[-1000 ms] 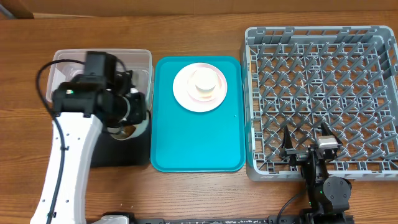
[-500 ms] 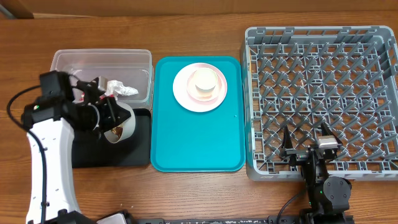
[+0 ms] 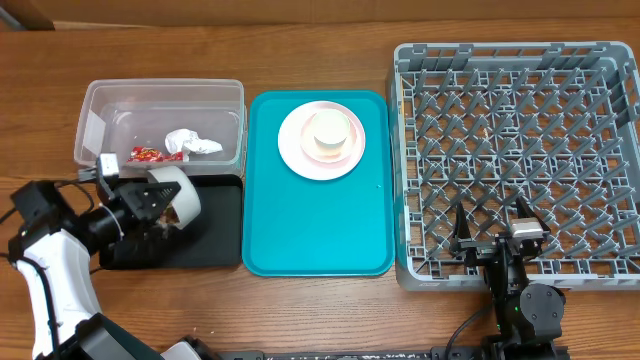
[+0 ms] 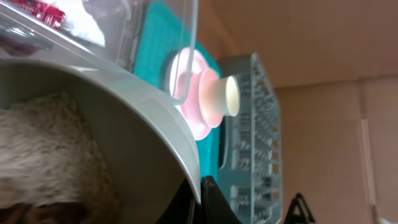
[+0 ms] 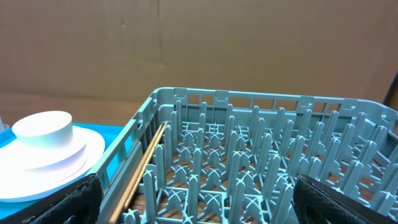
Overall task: Sort waste into correct bins and load items into the dishwasher
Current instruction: 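Tilt the bowl with the left gripper to dump rice onto the black tray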
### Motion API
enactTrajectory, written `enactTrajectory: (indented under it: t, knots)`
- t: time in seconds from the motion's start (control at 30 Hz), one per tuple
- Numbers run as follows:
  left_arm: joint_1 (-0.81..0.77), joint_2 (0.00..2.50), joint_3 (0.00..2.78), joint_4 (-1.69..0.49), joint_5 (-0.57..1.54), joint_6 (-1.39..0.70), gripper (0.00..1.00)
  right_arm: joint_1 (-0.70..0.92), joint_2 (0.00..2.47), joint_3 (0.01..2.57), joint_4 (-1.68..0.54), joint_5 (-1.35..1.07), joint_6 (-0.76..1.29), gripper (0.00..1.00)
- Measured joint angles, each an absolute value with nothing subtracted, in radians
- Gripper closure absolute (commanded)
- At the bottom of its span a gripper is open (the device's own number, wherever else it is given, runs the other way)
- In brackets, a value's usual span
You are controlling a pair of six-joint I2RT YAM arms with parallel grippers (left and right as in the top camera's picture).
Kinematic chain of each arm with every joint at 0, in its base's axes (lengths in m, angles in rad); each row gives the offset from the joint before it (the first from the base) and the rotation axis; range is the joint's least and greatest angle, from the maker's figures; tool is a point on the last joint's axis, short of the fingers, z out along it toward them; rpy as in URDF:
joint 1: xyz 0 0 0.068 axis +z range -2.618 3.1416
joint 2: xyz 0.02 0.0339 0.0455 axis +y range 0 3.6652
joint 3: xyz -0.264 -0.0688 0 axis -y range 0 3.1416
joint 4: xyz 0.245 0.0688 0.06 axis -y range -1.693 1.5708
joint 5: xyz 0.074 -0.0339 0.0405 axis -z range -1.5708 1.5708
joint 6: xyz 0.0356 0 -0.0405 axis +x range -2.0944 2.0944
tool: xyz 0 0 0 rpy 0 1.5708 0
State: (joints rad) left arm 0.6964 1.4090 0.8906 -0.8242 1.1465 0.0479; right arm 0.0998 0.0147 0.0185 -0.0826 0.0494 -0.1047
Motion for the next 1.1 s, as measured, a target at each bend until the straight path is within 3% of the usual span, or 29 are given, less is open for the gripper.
enactTrajectory:
  t: [0.23, 0.63, 1.1]
  knots:
    - [0.782, 1.409, 0.844, -0.785, 1.282, 0.053, 0.96, 0.1, 0.015, 0.019, -0.083, 0.049, -0.105, 0.0]
    - [0.786, 1.409, 0.844, -0.784, 1.348, 0.056, 0.96, 0.1, 0.015, 0.019, -0.083, 0.049, -0.105, 0.0]
    - [0.675, 1.409, 0.844, -0.707, 1.377, 0.044, 0.96, 0.1, 0.015, 0.019, -0.083, 0.049, -0.105, 0.0]
